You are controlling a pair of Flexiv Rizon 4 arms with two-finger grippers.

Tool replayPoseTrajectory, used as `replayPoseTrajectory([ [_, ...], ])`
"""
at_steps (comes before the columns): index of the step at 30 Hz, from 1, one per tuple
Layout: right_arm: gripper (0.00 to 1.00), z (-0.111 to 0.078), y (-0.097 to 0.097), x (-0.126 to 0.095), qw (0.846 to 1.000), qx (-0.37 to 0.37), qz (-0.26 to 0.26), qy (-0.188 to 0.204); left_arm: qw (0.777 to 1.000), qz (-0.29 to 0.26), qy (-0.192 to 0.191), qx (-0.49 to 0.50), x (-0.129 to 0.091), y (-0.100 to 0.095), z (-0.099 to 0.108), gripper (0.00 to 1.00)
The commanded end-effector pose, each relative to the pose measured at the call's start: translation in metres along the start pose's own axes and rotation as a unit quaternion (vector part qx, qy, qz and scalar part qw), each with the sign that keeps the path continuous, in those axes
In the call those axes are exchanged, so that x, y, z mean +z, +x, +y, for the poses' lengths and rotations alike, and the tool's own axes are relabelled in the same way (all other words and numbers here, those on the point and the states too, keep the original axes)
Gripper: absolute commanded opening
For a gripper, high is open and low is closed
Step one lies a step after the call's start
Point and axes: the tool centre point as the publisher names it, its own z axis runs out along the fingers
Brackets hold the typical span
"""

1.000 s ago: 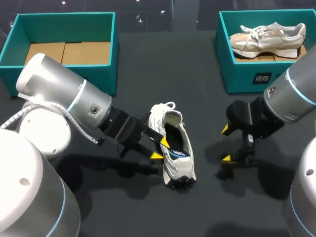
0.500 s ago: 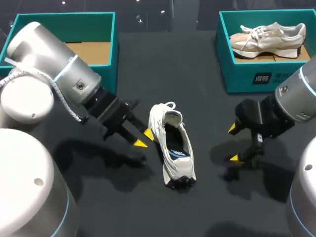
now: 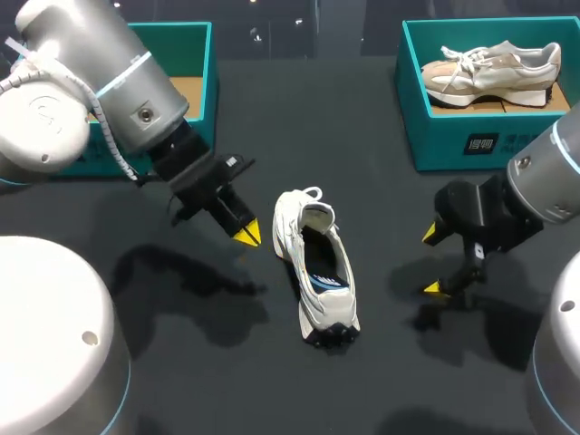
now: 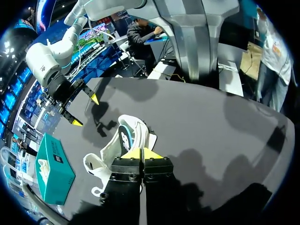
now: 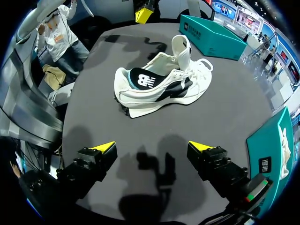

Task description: Take the shoe out of the shoebox, open the shoe tongue, remove and reinsert the insole, then place the shoe into the shoebox

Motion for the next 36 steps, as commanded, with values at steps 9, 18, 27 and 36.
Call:
replayPoseTrajectory([
  [9,1.00,-0.046,0.011,-0.040,1.000,0.028,-0.006,0.013,0.999,0.044,-0.002,0.014,0.007,-0.010,0.001,0.00],
  [18,1.00,-0.060,0.008,-0.049,0.999,0.037,-0.003,0.013,0.992,0.108,-0.046,0.051,0.023,-0.039,-0.013,0.00],
  [27,1.00,-0.060,0.008,-0.049,0.999,0.037,-0.003,0.013,0.974,0.191,-0.078,0.098,0.050,-0.063,-0.019,0.00],
  [36,1.00,-0.060,0.008,-0.049,0.999,0.037,-0.003,0.013,0.974,0.191,-0.078,0.098,0.050,-0.063,-0.019,0.00],
])
